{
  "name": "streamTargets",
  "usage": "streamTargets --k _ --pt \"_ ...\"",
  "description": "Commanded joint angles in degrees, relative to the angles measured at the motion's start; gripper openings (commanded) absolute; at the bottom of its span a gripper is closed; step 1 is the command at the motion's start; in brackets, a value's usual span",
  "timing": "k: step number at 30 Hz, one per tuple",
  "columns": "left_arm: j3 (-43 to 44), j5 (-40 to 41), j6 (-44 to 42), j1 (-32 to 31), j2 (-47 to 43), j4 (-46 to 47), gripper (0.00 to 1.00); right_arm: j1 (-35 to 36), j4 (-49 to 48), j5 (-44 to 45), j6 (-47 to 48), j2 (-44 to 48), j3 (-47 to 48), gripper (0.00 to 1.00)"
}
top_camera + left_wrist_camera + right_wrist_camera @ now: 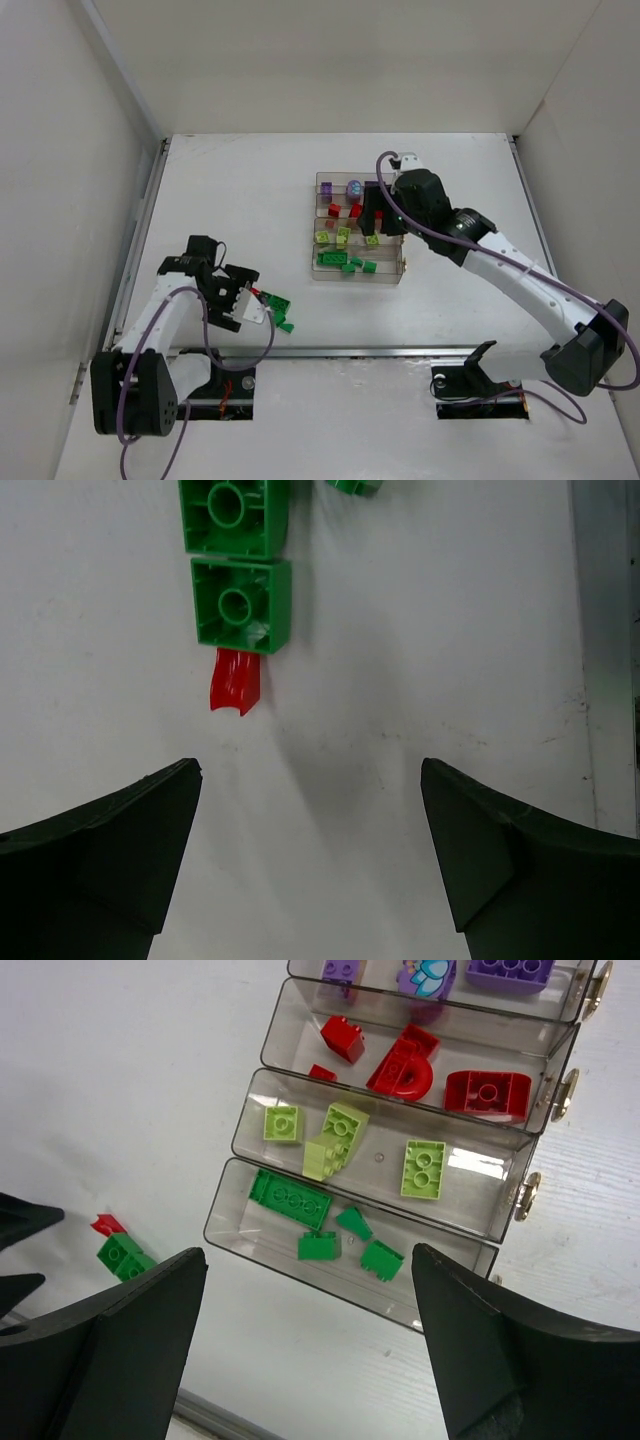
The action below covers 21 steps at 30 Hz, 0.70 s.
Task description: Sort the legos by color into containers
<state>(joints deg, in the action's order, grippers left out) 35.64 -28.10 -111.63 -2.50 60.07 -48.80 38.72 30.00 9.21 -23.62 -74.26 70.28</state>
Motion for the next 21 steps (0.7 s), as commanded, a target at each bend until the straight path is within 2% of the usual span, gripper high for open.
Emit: streamTargets --k 1,6,11,15,21 --pt "3.5 -2.7 -10.2 -2.7 3.7 -3.3 0.89 0.5 -3.5 0.5 -0.9 1.6 -0.4 0.89" --pt "7.7 -2.8 -5.4 -5.5 10.1 0.1 0.84 0.5 -2.9 0.5 -0.9 2.1 -0.9 0.89" --pt "7.0 -0.6 -4.8 -8.7 11.8 1.9 0.81 0.5 -2.9 1.0 -0.9 2.1 -1.5 0.89" --pt "5.7 1.2 -1.7 -8.7 13.4 5.9 0.77 0.5 -2.9 1.0 -0.9 2.1 -1.5 0.89" --pt "5.7 3.0 -1.8 -9.2 16.3 7.7 0.65 0.5 -2.9 1.0 -0.4 1.6 -0.9 0.89"
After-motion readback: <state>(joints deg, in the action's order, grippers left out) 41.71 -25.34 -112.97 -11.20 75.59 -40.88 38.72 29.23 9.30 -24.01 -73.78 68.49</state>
